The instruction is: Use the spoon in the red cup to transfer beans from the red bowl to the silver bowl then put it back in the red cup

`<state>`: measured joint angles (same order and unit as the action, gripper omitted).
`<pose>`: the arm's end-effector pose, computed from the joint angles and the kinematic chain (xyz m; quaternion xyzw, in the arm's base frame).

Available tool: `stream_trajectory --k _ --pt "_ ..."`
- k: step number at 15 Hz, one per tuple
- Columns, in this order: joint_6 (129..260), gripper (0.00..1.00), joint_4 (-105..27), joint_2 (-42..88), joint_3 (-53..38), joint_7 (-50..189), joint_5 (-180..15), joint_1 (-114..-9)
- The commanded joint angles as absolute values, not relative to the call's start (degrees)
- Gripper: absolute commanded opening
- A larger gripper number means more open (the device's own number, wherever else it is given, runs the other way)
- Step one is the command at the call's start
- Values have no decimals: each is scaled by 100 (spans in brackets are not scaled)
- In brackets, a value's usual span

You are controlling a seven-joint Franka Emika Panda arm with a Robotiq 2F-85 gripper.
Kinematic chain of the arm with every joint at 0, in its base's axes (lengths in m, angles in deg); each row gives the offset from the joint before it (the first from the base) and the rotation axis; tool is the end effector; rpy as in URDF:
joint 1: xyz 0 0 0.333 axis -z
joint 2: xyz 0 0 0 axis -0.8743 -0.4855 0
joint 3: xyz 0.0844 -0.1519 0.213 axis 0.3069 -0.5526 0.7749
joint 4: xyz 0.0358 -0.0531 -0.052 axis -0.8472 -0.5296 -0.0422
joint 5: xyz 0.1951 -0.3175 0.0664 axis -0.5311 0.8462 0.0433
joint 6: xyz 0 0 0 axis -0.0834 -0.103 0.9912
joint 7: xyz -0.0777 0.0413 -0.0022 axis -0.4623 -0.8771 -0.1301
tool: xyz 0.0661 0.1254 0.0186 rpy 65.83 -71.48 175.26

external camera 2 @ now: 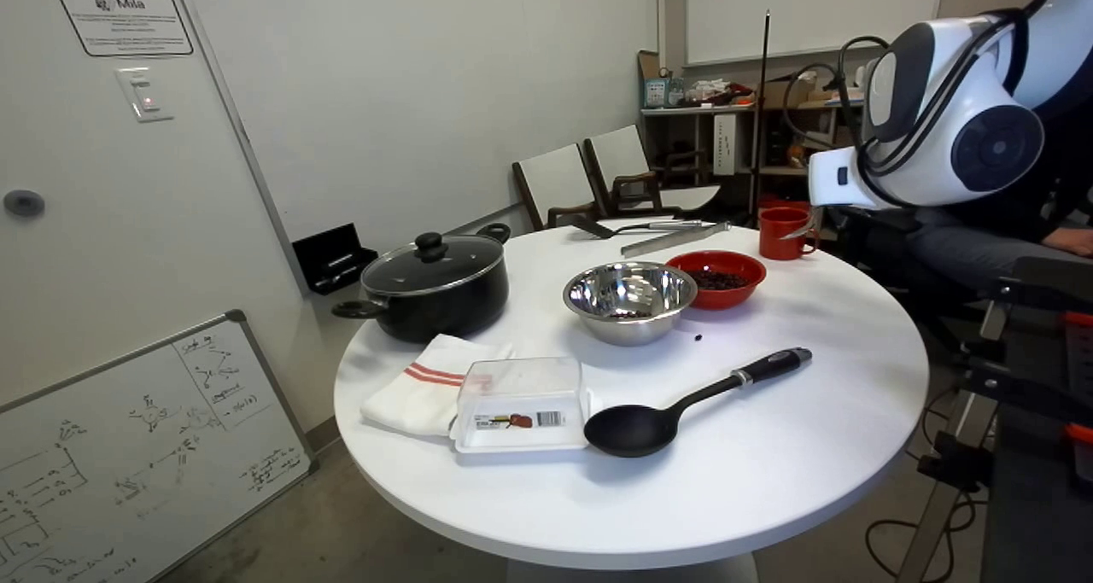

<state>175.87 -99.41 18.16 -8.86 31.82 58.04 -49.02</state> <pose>0.3512 -0.1696 0.0707 0.6151 0.5401 -0.0361 0.5732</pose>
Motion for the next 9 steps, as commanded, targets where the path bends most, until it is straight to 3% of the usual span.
stream_trajectory --k 1,9 --pt "17826 2 -9432 1203 -902 3627 5336 -4673" --pt "17910 2 -8861 626 -847 3798 4358 -4200"
